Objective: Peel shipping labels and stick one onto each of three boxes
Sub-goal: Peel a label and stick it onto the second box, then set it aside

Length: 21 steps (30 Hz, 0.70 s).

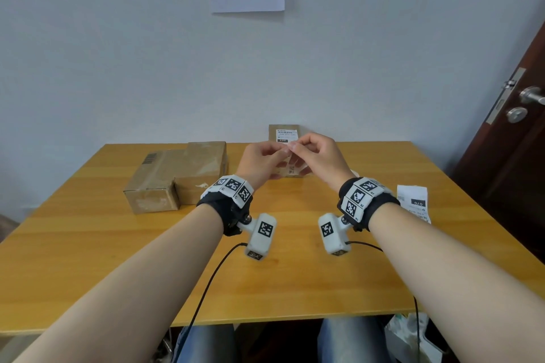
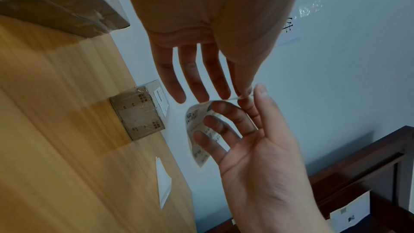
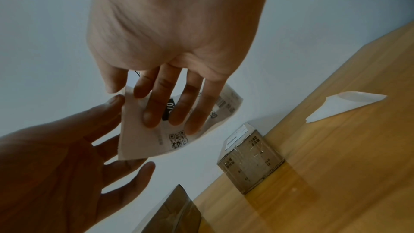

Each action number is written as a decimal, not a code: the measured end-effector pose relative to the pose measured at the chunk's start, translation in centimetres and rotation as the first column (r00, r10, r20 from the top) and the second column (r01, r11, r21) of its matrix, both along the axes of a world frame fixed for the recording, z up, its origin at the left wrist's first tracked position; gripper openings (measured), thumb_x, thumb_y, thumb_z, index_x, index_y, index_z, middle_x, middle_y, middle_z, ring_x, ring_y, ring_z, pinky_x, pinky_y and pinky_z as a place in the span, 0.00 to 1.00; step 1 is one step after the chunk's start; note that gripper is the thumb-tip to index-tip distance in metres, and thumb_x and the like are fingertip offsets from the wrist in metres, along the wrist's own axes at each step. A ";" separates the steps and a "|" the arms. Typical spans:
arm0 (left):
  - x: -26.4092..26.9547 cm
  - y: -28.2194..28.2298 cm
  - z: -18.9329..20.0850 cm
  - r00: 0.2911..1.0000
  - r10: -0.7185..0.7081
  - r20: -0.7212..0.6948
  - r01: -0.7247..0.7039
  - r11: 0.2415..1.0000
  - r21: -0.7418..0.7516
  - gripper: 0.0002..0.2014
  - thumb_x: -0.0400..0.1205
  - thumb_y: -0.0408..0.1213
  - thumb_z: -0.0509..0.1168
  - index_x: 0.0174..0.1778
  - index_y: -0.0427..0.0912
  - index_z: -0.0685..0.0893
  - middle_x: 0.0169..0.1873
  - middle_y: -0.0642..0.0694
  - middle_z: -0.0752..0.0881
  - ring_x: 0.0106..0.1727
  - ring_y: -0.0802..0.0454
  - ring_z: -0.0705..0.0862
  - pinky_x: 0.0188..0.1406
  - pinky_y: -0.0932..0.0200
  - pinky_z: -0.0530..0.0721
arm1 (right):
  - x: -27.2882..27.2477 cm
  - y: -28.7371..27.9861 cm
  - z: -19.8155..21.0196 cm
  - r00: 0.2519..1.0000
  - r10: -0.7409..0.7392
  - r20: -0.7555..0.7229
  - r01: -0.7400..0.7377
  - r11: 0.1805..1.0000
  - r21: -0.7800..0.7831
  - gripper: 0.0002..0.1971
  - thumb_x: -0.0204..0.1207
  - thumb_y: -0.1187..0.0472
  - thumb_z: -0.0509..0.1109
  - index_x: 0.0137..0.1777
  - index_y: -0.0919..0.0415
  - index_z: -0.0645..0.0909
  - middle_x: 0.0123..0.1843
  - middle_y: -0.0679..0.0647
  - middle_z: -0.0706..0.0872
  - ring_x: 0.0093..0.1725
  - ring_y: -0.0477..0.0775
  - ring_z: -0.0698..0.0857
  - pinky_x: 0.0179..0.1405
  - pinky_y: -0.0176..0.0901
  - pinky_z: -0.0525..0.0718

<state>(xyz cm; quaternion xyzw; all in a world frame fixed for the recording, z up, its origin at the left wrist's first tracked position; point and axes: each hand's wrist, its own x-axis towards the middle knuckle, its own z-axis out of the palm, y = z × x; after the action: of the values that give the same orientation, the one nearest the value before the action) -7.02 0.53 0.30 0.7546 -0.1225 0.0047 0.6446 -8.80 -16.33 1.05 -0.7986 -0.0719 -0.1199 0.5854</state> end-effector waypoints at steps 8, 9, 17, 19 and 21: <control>0.1 0.0 -0.2 0.999 0.047 -0.003 -0.046 0.998 0.053 0.10 0.87 0.41 0.69 0.54 0.38 0.91 0.49 0.41 0.94 0.52 0.44 0.93 0.42 0.53 0.93 | 0.4 -0.1 -0.5 1.000 -0.031 -0.001 0.031 0.997 -0.070 0.08 0.85 0.55 0.75 0.50 0.60 0.89 0.40 0.52 0.95 0.39 0.52 0.93 0.38 0.61 0.94; 0.0 -0.1 -0.2 0.999 0.049 -0.009 -0.048 0.997 0.053 0.11 0.87 0.41 0.69 0.54 0.38 0.91 0.49 0.41 0.93 0.52 0.44 0.93 0.42 0.51 0.93 | 0.4 -0.1 -0.5 0.999 -0.035 0.001 0.035 0.997 -0.075 0.07 0.84 0.56 0.75 0.50 0.60 0.89 0.40 0.52 0.95 0.38 0.53 0.93 0.37 0.60 0.94; 0.0 0.1 -0.4 0.999 0.045 -0.021 -0.043 0.997 0.071 0.10 0.88 0.42 0.68 0.54 0.40 0.90 0.48 0.46 0.93 0.50 0.47 0.93 0.43 0.51 0.93 | 0.4 -0.1 -0.8 0.999 -0.037 0.027 0.040 0.993 -0.115 0.04 0.82 0.58 0.78 0.45 0.55 0.91 0.41 0.51 0.93 0.37 0.50 0.92 0.35 0.57 0.95; 0.1 0.2 -0.5 0.998 0.053 -0.025 -0.051 0.996 0.080 0.09 0.89 0.41 0.67 0.53 0.40 0.90 0.48 0.45 0.93 0.50 0.46 0.93 0.42 0.53 0.92 | 0.4 -0.2 -0.9 0.999 -0.047 0.011 0.048 0.993 -0.106 0.04 0.82 0.57 0.78 0.46 0.56 0.92 0.41 0.52 0.93 0.37 0.52 0.92 0.36 0.56 0.95; 0.1 0.2 -0.5 0.998 0.061 -0.036 -0.057 0.995 0.081 0.09 0.89 0.40 0.65 0.52 0.41 0.89 0.48 0.44 0.93 0.49 0.47 0.93 0.43 0.51 0.92 | 0.5 -0.2 -1.0 0.998 -0.052 -0.019 0.050 0.996 -0.068 0.04 0.82 0.59 0.78 0.47 0.58 0.92 0.42 0.54 0.94 0.37 0.53 0.93 0.36 0.56 0.95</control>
<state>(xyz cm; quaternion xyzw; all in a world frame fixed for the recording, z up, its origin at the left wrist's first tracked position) -6.89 0.78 -0.22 0.7831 -0.0880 0.0044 0.6156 -8.26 -16.52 0.05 -0.8207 -0.0494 -0.1238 0.5556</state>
